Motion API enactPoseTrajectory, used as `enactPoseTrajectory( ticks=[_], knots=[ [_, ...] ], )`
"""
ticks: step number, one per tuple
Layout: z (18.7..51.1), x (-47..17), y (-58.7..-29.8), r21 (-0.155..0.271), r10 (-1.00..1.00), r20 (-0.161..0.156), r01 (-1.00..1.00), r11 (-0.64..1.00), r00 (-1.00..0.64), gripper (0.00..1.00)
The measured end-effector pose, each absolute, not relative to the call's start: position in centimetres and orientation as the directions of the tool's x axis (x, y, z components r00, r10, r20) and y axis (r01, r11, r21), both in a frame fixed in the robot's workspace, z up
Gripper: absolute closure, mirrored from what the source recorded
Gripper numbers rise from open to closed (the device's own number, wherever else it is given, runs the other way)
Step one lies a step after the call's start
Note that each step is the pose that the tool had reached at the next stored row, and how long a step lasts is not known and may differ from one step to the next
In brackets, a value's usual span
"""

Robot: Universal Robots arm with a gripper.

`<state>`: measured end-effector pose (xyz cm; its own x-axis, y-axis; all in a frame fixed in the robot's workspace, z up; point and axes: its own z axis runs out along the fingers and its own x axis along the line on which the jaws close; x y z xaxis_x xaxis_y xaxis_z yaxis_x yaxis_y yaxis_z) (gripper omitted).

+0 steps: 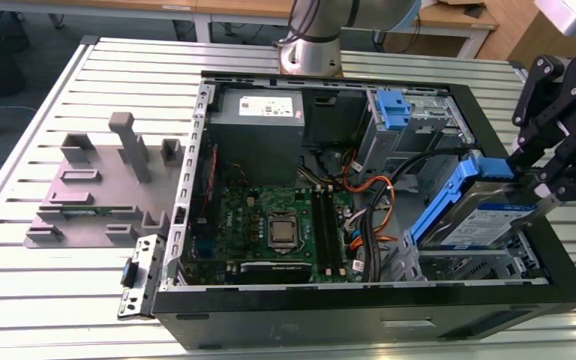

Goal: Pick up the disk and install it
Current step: 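Insert the disk into the insertion slot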

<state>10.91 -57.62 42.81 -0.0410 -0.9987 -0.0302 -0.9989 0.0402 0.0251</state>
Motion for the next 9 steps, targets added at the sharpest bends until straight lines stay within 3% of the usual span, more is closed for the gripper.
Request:
enactPoseTrajectory(
  ticks=[9],
  knots=[
    [41.2, 10.9, -57.6, 0.025, -0.999, -0.027, -0.999, 0.040, -0.041, 0.65]
  ],
)
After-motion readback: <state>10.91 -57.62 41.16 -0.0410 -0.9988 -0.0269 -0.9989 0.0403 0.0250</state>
